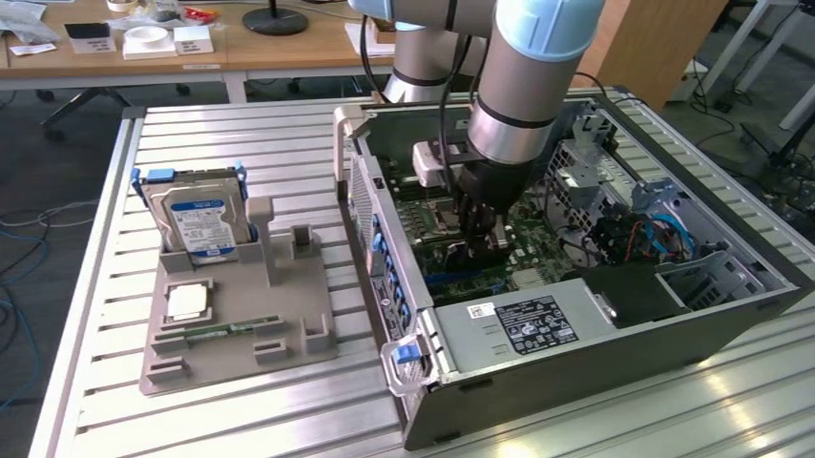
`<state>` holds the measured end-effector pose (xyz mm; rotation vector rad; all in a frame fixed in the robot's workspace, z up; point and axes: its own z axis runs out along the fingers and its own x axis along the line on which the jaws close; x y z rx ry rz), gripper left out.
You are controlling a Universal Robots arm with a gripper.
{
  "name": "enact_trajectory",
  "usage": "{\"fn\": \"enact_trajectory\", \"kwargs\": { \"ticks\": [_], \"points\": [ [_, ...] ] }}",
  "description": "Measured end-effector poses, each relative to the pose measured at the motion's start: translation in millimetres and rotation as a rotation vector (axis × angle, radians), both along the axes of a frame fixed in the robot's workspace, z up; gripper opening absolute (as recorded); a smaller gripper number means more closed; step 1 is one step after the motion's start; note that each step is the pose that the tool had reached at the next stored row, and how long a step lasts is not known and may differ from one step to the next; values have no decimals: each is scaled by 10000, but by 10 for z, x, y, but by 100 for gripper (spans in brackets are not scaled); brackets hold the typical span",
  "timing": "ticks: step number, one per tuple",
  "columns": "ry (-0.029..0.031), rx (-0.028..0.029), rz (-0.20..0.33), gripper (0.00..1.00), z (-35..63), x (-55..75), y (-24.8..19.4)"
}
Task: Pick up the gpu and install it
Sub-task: 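Insert the gpu into the slot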
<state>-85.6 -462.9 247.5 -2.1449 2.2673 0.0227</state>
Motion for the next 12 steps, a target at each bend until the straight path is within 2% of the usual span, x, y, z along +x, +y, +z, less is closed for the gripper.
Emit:
{"fn": "enact_trajectory", "kwargs": {
  "ticks": [12],
  "points": [
    [1,-2,-4,27,-33,1,-1]
  ]
}}
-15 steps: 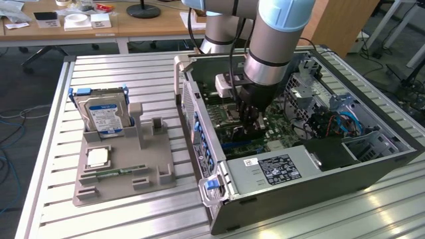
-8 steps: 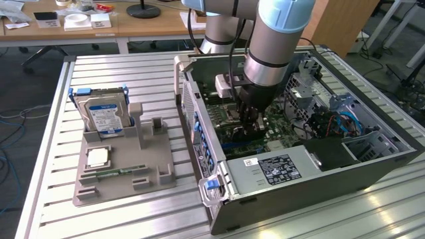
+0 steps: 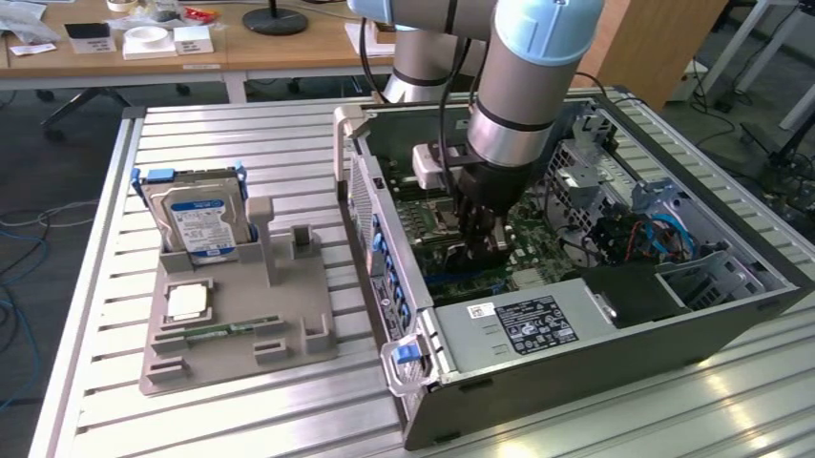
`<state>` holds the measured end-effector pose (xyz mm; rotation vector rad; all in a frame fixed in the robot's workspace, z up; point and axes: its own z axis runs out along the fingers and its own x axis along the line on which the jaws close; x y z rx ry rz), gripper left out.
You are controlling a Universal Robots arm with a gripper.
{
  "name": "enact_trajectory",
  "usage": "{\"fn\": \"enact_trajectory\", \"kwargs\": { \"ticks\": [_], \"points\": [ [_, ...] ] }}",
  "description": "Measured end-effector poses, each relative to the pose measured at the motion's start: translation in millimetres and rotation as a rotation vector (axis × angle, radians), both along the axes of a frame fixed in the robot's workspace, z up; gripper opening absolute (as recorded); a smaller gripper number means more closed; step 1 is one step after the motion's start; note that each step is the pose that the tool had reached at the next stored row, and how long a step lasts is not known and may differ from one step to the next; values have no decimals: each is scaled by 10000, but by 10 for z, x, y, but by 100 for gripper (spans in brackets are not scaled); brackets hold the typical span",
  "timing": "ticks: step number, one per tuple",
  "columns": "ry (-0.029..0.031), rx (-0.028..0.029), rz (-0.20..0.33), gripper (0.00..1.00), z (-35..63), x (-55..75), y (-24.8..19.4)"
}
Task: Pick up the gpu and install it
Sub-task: 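Insert the gpu into the slot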
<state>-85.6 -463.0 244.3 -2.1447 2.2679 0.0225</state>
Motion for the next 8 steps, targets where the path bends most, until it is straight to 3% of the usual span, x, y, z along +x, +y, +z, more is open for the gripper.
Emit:
{"fn": "enact_trajectory", "kwargs": {
  "ticks": [8],
  "points": [
    [0,2,0,27,-19,0,0]
  ]
}}
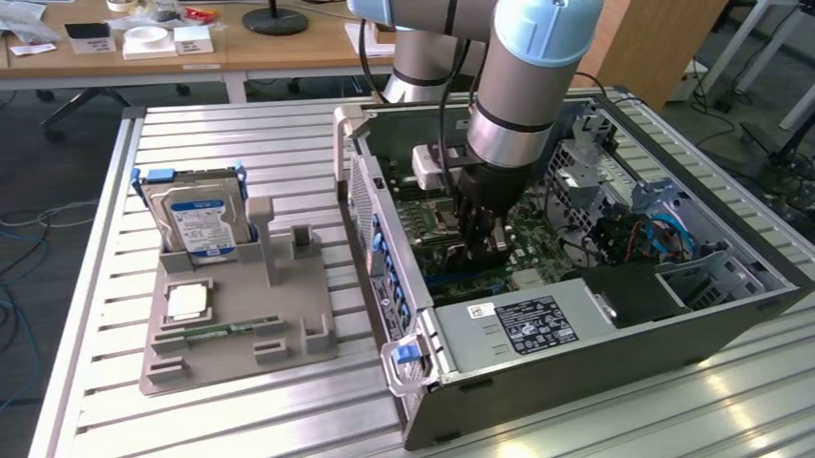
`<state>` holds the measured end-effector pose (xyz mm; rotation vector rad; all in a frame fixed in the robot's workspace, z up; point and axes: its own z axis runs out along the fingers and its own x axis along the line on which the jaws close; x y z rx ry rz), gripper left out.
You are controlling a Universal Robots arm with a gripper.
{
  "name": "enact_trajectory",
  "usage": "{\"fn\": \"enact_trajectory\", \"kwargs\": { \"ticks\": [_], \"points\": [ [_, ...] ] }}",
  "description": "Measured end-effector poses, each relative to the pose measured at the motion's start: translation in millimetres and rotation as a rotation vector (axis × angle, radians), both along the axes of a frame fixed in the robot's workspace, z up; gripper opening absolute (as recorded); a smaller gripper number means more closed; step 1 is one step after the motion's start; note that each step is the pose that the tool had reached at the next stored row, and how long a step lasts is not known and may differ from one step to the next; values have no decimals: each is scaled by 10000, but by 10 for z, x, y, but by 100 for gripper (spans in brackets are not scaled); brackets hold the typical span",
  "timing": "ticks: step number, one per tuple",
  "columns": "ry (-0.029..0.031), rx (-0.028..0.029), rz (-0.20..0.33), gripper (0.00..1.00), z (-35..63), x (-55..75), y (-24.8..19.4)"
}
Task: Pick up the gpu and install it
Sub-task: 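Insert the gpu into the slot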
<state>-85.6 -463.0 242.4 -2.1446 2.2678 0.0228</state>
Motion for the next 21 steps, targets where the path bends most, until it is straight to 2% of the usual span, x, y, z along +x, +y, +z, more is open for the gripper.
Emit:
{"fn": "enact_trajectory", "kwargs": {
  "ticks": [21],
  "points": [
    [-3,13,-1,27,-1,-1,-2]
  ]
}}
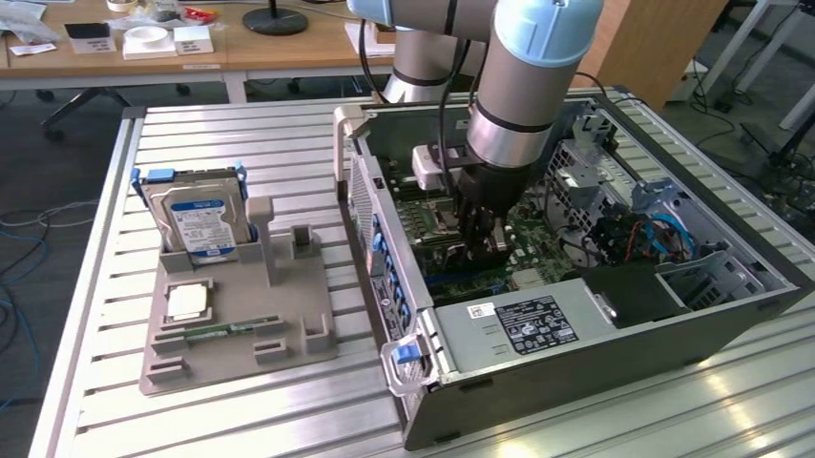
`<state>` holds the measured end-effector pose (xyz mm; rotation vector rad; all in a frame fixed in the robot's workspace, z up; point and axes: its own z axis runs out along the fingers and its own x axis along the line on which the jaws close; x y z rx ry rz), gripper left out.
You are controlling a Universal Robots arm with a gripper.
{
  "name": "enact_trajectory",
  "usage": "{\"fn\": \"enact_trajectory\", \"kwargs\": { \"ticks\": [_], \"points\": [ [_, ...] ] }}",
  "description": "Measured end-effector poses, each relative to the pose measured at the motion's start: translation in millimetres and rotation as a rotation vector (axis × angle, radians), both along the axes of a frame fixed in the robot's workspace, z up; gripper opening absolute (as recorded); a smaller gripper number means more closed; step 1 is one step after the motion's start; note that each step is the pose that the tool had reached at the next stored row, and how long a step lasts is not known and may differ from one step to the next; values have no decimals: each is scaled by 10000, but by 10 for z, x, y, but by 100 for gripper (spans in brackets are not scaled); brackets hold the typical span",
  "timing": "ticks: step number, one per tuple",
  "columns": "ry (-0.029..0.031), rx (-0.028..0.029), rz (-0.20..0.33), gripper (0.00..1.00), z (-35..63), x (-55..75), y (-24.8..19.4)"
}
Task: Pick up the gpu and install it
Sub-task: 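Insert the gpu into the slot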
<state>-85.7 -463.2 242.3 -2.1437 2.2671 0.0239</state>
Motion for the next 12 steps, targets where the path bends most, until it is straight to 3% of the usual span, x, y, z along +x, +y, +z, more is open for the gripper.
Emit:
{"fn": "enact_trajectory", "kwargs": {
  "ticks": [12],
  "points": [
    [-34,14,-2,27,-1,-10,1]
  ]
}}
